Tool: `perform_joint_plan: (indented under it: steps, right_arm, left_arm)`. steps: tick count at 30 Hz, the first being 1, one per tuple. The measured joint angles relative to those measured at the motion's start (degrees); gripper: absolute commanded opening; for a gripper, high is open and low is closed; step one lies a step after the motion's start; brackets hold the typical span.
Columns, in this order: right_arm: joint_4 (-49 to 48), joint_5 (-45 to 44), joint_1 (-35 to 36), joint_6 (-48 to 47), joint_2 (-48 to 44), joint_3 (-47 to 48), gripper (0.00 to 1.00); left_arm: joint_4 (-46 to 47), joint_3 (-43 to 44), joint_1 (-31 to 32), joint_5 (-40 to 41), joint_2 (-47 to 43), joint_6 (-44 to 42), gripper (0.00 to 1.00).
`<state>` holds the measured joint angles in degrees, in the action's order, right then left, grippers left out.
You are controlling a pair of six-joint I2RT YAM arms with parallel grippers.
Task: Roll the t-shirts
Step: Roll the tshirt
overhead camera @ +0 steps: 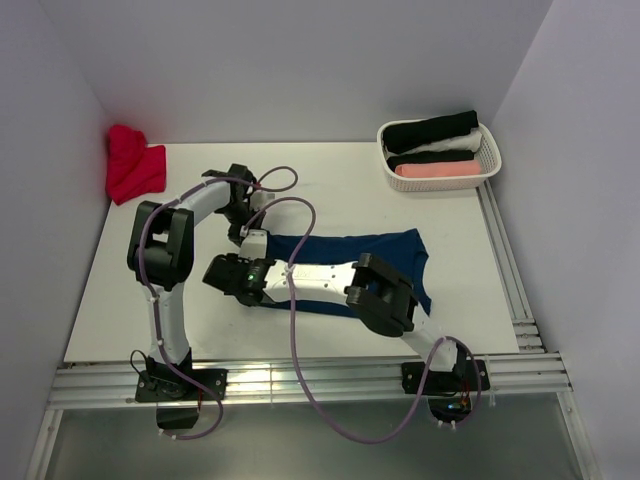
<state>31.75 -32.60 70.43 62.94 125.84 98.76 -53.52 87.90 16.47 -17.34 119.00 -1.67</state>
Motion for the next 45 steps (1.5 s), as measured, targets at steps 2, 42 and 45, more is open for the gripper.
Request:
perform_joint_plan:
  steps: [2,42,45]
  right_arm:
    - [1.03,0.0,-0.37,-0.11,1.77,2.19,0.6]
    - [-63.73,22.6,-10.6,17.86,-14.14,-50.73,0.06]
    - [-65.64,23.26,-10.73,19.37,-13.7,-51.39,0.06]
  left_arm:
    - [-0.13,0.22,0.09,0.22,0.11,0.04,0.0]
    - [-5.55,4.63,-6.75,-20.83,0.46,-11.63,0.59]
    - [-3.91,0.04,-7.58,-22.62,0.5,-12.2,0.58]
